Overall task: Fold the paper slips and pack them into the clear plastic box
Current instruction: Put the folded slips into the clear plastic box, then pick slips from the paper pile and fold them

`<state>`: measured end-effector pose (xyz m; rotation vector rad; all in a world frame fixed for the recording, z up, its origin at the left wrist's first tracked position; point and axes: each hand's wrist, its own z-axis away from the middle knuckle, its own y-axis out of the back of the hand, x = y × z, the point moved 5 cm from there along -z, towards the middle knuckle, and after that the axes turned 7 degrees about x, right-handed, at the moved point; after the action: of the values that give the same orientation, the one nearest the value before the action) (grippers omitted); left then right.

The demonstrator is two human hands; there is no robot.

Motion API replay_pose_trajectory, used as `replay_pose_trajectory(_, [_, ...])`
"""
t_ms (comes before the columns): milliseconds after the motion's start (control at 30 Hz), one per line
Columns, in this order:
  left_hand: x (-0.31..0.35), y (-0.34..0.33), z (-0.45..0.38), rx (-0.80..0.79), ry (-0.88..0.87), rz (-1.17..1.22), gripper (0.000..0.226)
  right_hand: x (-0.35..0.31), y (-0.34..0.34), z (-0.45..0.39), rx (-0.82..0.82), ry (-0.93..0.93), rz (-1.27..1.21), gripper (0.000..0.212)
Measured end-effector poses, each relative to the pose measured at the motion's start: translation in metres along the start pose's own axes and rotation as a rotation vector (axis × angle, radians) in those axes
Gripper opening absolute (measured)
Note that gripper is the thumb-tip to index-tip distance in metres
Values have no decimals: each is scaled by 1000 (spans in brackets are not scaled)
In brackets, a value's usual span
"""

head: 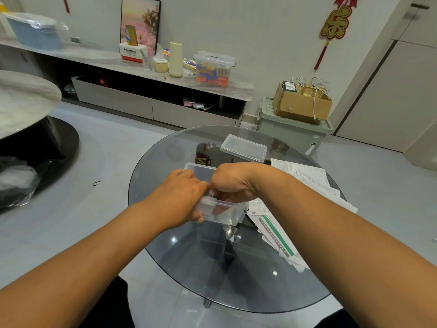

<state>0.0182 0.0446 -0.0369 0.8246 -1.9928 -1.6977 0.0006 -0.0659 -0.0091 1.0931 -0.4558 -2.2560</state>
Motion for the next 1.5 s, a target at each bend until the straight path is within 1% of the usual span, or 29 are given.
replay_pose_trajectory(100, [0, -3, -4, -25, 28, -1, 53, 1, 11, 1, 97, 30, 122, 23])
replay_pose_trajectory(233, [-2, -8, -7, -62, 77, -3, 56, -7, 6, 3, 99, 74, 166, 25])
replay_pose_trajectory(333, [-9, -8, -9, -58, 113, 11, 56, -7, 16, 1, 228, 140, 254, 25])
replay_pose_trajectory(367, [-11, -6, -9, -59, 125, 7, 56, -8, 21, 1, 274, 177, 236, 29])
replay_pose_trajectory(433, [-19, -2, -13, -64, 155, -14, 56, -8, 36, 6, 381, 247, 108, 37])
replay_pose_trajectory(500, [-28, 3, -18, -68, 186, -25, 58, -2, 54, 15, 524, 282, -73, 30])
replay_pose_trajectory(533, [-33, 4, -20, -65, 192, -30, 60, 4, 63, 19, 595, 291, -110, 28])
replay_pose_trajectory(600, [-44, 5, -26, -70, 205, -36, 62, 24, 75, 21, 673, 262, -22, 29])
replay_pose_trajectory(667, [-52, 3, -32, -66, 195, -46, 67, 50, 77, 18, 648, 182, 179, 35])
replay_pose_trajectory(733, [-58, 1, -37, -54, 174, -41, 71, 76, 70, 13, 575, 83, 296, 47])
replay_pose_trajectory(800, [-61, -2, -41, -35, 165, -22, 73, 93, 63, 13, 522, 10, 312, 68])
replay_pose_trajectory(867, [-64, -5, -43, -14, 160, -13, 74, 99, 54, 13, 490, -7, 346, 85])
replay_pose_trajectory(933, [-66, -8, -46, 4, 159, -8, 74, 100, 46, 11, 463, -5, 407, 97])
replay_pose_trajectory(967, [-66, -8, -47, 15, 159, -7, 74, 100, 44, 10, 464, -2, 430, 99])
replay_pose_trajectory(1033, [-68, -9, -50, 25, 163, -3, 73, 98, 44, 8, 476, 10, 454, 96])
replay_pose_trajectory(1067, [-68, -10, -52, 33, 163, -3, 73, 97, 44, 8, 482, 16, 456, 91])
replay_pose_trajectory(1167, [-71, -11, -55, 52, 160, -28, 76, 95, 44, 10, 503, 41, 463, 64])
replay_pose_trajectory(1233, [-71, -11, -56, 89, 142, -50, 82, 94, 44, 10, 530, 45, 467, 55])
replay_pose_trajectory(1333, [-60, -8, -52, 231, 90, -56, 99, 99, 46, 9, 561, 52, 486, 53])
replay_pose_trajectory(1400, [-42, -3, -46, 347, 49, -23, 105, 105, 46, 9, 556, 72, 487, 43])
replay_pose_trajectory(1467, [-17, 2, -39, 455, -28, 72, 97, 112, 46, 11, 568, 88, 466, 28])
replay_pose_trajectory(1500, [-3, 3, -35, 487, -68, 140, 90, 116, 45, 11, 586, 94, 446, 29])
